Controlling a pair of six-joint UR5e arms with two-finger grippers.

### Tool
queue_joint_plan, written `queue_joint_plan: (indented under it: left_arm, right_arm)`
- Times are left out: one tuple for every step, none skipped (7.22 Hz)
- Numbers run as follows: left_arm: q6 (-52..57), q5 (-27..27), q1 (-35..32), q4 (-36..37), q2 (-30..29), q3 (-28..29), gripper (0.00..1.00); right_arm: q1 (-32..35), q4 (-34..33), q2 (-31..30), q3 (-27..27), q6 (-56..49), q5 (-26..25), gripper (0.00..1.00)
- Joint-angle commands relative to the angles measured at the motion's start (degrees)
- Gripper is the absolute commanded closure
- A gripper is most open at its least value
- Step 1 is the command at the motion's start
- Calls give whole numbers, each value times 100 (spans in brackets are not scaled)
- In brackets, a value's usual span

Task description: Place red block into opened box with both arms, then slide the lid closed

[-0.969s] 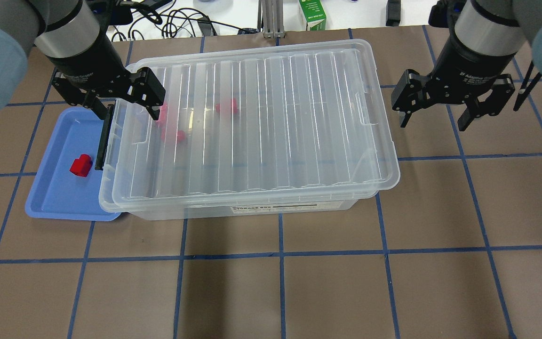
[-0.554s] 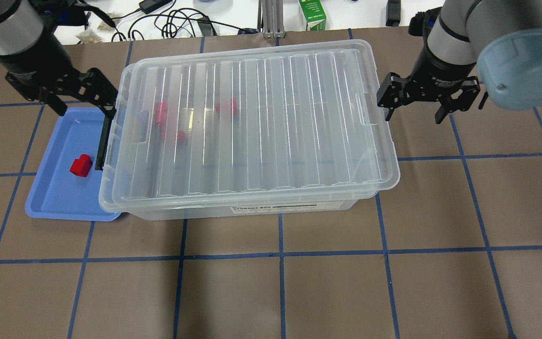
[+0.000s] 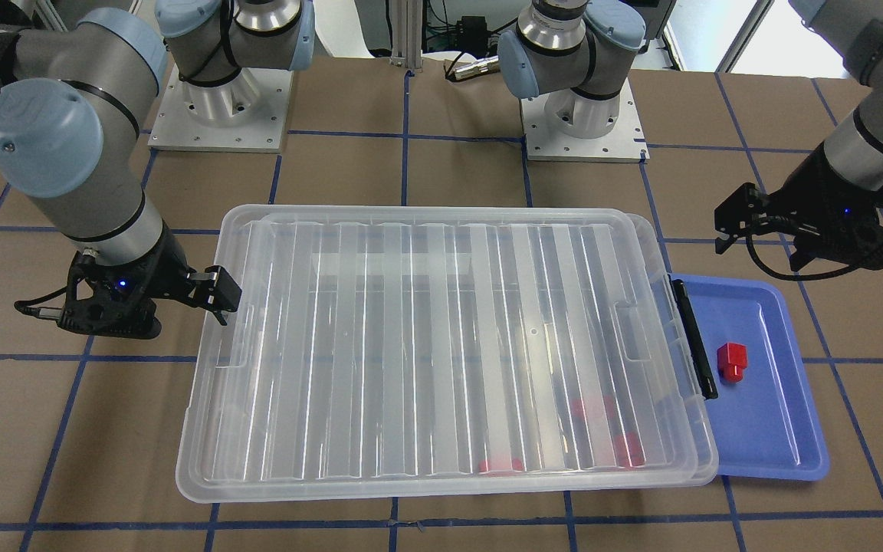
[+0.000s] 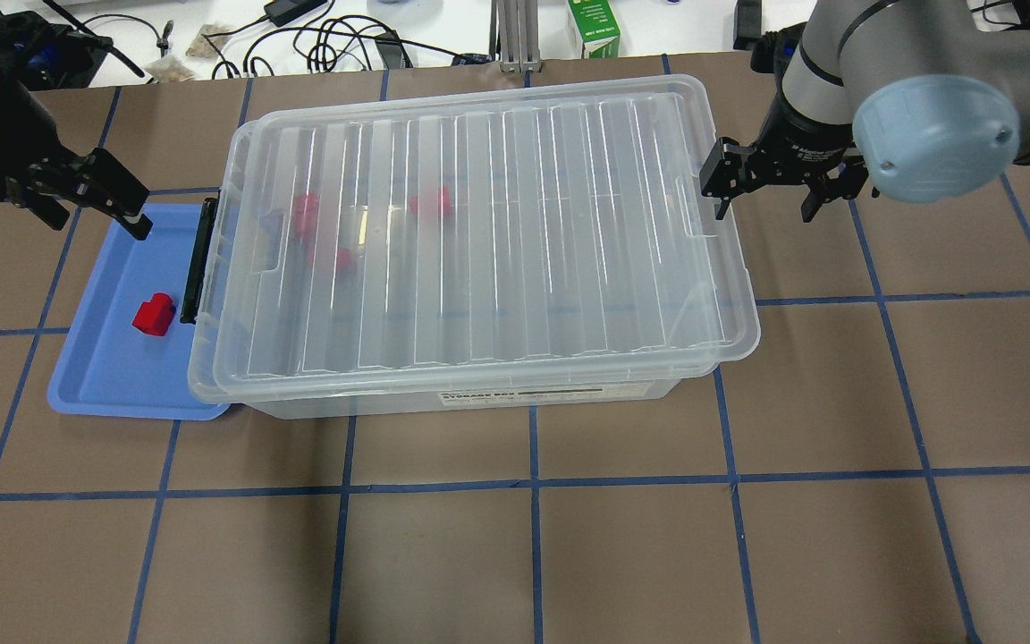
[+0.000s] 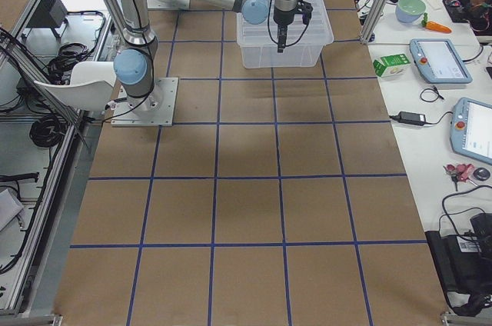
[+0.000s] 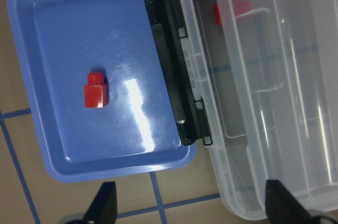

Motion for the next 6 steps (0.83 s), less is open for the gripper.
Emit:
queue_joint_plan:
  left_arm:
    - [686, -107, 694, 839, -239, -579, 0]
    - [810, -160, 758, 1295, -353, -782, 0]
    - [881, -152, 768, 1482, -484, -862, 0]
    - [951, -213, 768, 1545, -651, -854, 0]
    - [987, -214, 768, 1833, -862, -880, 0]
    - [987, -222, 838, 2045, -1081, -898, 0]
  right_arm:
    - [0, -82, 104, 15, -2, 2, 0]
    - [-8, -82, 148, -10, -2, -6, 0]
    - [-8, -82, 192, -11, -20, -59, 0]
    - [-17, -108, 192, -2, -28, -68, 0]
    - [-35, -108, 192, -11, -107, -85, 0]
    - [-35, -108, 192, -19, -134, -94, 0]
